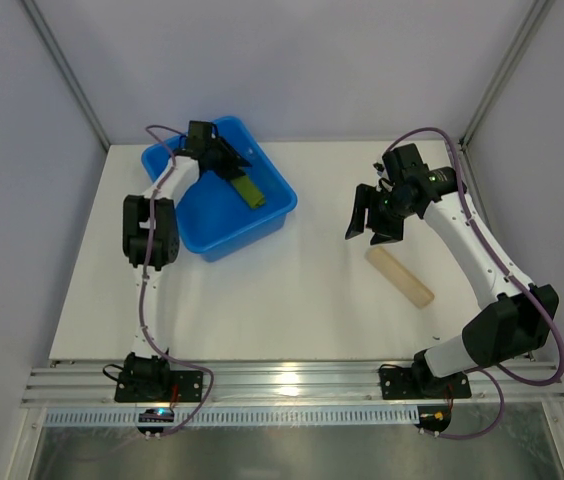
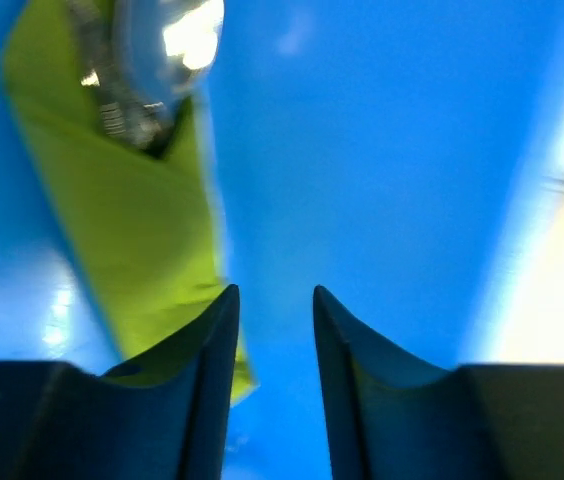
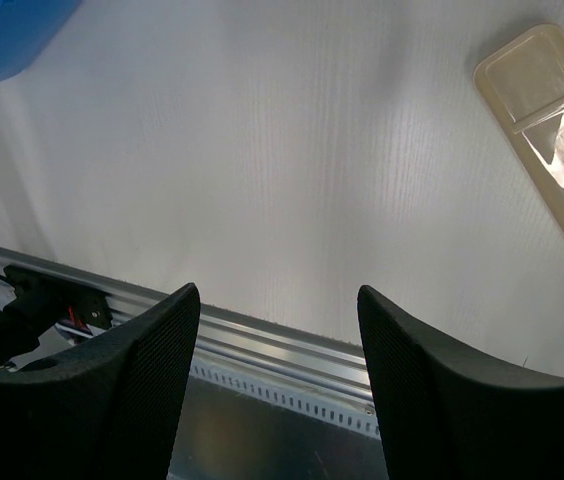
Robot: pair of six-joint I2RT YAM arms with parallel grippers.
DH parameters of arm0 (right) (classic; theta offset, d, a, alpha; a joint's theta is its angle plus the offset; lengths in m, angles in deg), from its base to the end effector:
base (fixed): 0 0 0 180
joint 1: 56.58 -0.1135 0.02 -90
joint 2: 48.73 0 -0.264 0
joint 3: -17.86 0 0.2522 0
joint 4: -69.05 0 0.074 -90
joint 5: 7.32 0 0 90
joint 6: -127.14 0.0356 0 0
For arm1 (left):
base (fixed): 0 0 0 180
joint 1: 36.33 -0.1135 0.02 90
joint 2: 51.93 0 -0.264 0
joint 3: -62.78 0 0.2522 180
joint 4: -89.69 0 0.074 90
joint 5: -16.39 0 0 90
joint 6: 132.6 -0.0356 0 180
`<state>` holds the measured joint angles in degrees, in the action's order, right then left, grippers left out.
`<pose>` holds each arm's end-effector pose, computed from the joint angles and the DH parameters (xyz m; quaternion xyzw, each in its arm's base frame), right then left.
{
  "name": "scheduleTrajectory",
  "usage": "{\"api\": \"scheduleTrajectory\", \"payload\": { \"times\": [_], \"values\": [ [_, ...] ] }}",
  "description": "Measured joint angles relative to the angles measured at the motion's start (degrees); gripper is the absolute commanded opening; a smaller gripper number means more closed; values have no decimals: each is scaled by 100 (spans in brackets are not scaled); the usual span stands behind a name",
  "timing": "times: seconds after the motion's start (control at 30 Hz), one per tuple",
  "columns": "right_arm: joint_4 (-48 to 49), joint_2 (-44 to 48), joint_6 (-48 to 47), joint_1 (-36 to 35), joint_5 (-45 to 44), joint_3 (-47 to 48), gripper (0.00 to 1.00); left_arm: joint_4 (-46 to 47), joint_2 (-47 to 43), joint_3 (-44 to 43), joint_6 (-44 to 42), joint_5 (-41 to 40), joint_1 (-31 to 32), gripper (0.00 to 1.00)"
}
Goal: Place the utensils on the paper napkin and roll it up
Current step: Place the utensils in the bin, then reset both arms
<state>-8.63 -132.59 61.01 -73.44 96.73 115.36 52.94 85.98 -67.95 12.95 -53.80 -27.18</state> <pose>0.2696 0.0907 0.3379 0.0317 0.9670 0.1893 0.1675 0.5347 -0.0983 0.1844 -0.2953 0.8598 -0.3400 0.2409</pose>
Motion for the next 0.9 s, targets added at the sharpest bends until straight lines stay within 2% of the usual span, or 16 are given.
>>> {"api": "scheduleTrajectory", "payload": {
  "times": [0.13,0.23,0.33,0.37,0.43,0.47,0.5,0.6,0.67,0.9],
  "values": [
    [2,2,26,0,-74,4,68,22,-387,-76,127,31,-15,52],
    [9,66,66,2,-267,0,75,-4,-881,-42,127,9,-24,62],
    [42,216,72,7,-542,-79,80,-103,-1683,286,31,-72,-22,70],
    [98,297,66,7,-612,-184,84,-157,-1976,439,-42,-81,-22,71],
    [245,509,44,11,-748,-579,86,-313,-2612,782,-157,-114,-20,75],
    [280,614,35,11,-807,-811,86,-361,-2922,997,-225,-133,-17,82],
    [334,713,13,11,-855,-1047,86,-400,-3250,1257,-273,-138,-11,99],
    [356,844,-94,11,-949,-1593,87,-614,-4170,2063,-407,-184,52,99],
    [481,911,-127,11,-960,-1884,99,-734,-4795,2673,-490,-214,149,99],
    [1134,1578,-136,11,-525,-2975,99,-1054,-6559,4398,-503,-129,431,99]
  ]
}}
